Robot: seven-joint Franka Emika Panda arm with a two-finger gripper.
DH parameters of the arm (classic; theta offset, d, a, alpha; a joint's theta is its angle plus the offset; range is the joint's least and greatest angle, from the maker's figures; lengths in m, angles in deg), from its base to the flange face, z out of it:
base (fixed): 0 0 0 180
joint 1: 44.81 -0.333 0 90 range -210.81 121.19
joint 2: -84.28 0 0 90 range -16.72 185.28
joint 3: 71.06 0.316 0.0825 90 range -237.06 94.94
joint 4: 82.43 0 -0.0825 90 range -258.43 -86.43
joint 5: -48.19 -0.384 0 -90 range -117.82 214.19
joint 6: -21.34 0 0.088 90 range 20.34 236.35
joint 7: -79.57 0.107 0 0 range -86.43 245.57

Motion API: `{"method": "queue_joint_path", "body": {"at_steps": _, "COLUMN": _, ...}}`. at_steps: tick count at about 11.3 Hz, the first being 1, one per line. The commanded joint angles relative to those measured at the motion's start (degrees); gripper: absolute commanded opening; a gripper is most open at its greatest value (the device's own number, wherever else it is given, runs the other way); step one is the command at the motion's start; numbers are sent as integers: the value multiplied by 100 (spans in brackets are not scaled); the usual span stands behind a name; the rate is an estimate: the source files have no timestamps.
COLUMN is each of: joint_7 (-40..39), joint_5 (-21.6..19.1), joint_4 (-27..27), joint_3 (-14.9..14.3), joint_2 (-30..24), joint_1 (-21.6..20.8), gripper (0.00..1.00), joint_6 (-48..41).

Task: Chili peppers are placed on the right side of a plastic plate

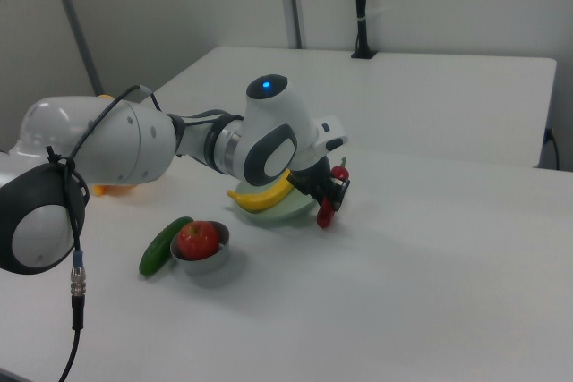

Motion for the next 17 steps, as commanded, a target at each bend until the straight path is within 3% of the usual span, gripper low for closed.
{"method": "queue_joint_path", "body": {"at_steps": 1, "joint_7": -119, "joint_5": -78, "joint_4": 118, "joint_3": -33, "joint_2": 128, "joint_1": -35, "gripper": 0, "joint_6": 62}}
{"method": "queue_joint_path", "body": {"at_steps": 2, "joint_7": -127, "joint_5": -86, "joint_4": 118, "joint_3": -33, "joint_2": 137, "joint_1": -35, "gripper": 16, "joint_6": 62}}
{"method": "queue_joint_path", "body": {"at_steps": 3, "joint_7": -136, "joint_5": -78, "joint_4": 118, "joint_3": -33, "joint_2": 137, "joint_1": -35, "gripper": 70, "joint_6": 80}}
{"method": "queue_joint_path", "body": {"at_steps": 4, "joint_7": -171, "joint_5": -69, "joint_4": 118, "joint_3": -33, "joint_2": 137, "joint_1": -26, "gripper": 100, "joint_6": 175}}
{"method": "queue_joint_path", "body": {"at_steps": 7, "joint_7": -163, "joint_5": -69, "joint_4": 118, "joint_3": -33, "joint_2": 102, "joint_1": -8, "gripper": 100, "joint_6": 264}}
{"method": "queue_joint_path", "body": {"at_steps": 11, "joint_7": -128, "joint_5": -95, "joint_4": -48, "joint_3": -33, "joint_2": -643, "joint_1": 89, "gripper": 100, "joint_6": 55}}
{"method": "queue_joint_path", "body": {"at_steps": 17, "joint_7": 31, "joint_5": -130, "joint_4": -41, "joint_3": -270, "joint_2": -2173, "joint_1": -157, "gripper": 100, "joint_6": -2605}}
